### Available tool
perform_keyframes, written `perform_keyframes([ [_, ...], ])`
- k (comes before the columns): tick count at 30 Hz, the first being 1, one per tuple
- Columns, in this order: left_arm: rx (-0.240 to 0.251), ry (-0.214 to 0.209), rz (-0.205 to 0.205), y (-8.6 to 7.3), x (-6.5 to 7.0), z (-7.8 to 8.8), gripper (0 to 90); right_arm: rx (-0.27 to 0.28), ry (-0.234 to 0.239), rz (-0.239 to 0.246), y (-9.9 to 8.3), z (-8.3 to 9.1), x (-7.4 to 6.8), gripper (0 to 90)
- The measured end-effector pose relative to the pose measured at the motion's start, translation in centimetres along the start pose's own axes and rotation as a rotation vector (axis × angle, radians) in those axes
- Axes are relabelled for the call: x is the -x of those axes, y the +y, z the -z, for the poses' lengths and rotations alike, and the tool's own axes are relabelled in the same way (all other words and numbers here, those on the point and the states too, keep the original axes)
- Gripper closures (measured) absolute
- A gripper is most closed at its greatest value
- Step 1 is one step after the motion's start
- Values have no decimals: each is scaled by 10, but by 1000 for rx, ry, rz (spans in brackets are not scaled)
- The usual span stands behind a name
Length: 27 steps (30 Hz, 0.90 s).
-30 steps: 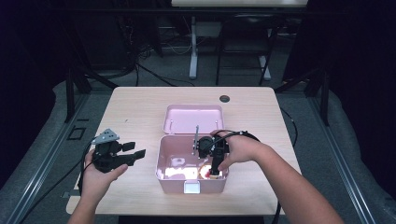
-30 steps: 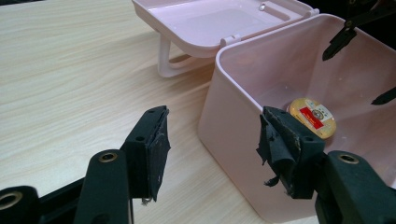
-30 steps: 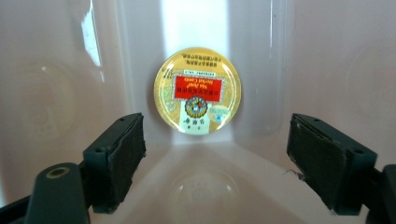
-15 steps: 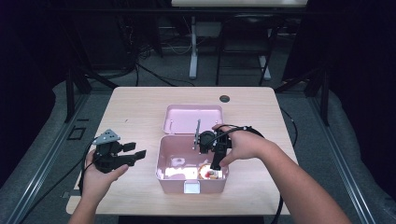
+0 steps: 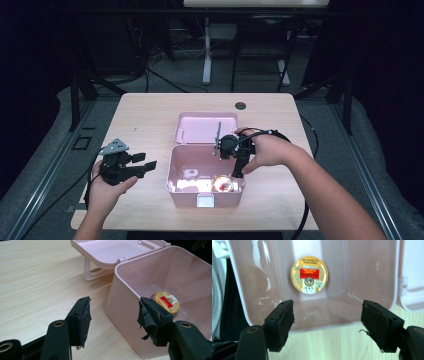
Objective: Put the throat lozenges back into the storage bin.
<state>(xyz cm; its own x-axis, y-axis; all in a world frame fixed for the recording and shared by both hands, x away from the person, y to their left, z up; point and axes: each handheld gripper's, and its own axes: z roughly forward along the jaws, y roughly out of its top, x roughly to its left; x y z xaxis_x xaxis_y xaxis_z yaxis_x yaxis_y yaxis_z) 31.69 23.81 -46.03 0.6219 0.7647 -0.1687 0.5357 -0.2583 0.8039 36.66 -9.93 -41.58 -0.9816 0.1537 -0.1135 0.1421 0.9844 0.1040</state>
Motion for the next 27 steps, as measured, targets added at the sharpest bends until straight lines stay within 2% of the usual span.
perform_keyframes([
  [7, 8, 4, -15, 0, 0, 1, 431, -28, -5, -63, -13, 3, 5, 256],
  [10, 4, 10, -21, 0, 0, 1, 434, -29, -6, -71, -19, 1, 5, 259],
  [16, 29, 20, -27, 0, 1, 2, 434, -23, -23, -88, -34, 2, 7, 277],
  [23, 49, 12, -21, 0, 0, 5, 434, 61, -93, -164, -51, 7, 7, 304],
  [27, 52, 10, -23, 0, 1, 5, 441, 138, -119, -207, -60, 7, 3, 307],
])
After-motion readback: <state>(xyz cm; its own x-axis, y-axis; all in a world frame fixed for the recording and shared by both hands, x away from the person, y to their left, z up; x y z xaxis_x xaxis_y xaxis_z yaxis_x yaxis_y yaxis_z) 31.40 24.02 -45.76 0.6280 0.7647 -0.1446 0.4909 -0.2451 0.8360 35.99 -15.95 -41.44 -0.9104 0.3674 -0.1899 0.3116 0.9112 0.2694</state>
